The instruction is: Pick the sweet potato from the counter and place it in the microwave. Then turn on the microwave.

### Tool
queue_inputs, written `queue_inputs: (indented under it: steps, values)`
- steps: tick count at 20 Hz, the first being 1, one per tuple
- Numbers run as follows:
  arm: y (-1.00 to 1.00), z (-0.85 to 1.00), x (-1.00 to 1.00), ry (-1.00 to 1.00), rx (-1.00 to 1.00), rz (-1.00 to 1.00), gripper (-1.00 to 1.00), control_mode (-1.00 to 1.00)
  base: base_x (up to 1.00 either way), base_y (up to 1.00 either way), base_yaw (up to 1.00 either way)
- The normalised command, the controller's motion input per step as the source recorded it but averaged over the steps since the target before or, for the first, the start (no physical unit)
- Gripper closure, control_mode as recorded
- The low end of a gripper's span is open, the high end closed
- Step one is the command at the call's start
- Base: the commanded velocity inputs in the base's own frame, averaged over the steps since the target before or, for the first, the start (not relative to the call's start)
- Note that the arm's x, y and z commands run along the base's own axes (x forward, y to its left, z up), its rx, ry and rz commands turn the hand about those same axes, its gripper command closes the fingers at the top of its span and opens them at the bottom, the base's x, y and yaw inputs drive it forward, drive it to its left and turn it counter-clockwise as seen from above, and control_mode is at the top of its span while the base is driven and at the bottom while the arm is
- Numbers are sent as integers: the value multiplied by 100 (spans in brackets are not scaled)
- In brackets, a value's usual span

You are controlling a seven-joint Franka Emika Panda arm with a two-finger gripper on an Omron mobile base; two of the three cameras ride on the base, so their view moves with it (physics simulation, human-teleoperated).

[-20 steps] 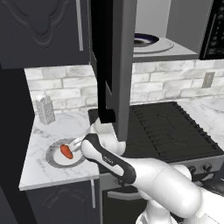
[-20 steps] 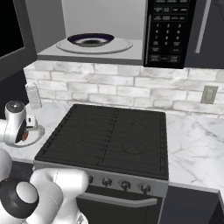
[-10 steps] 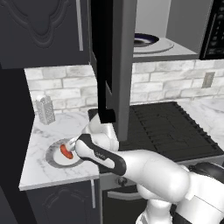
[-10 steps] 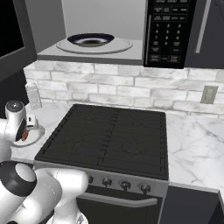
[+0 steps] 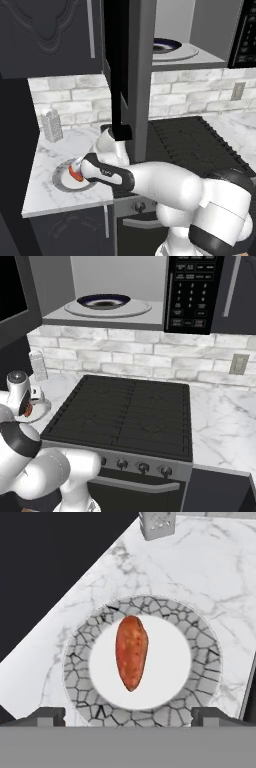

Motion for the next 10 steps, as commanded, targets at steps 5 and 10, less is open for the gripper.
queue_inputs:
  steps: [5,10]
  values:
    - [14,-18,15,0,-2,-1,-100,-100,0,0,0]
    - [12,-12,10,0,-2,-1,-100,-100,0,0,0]
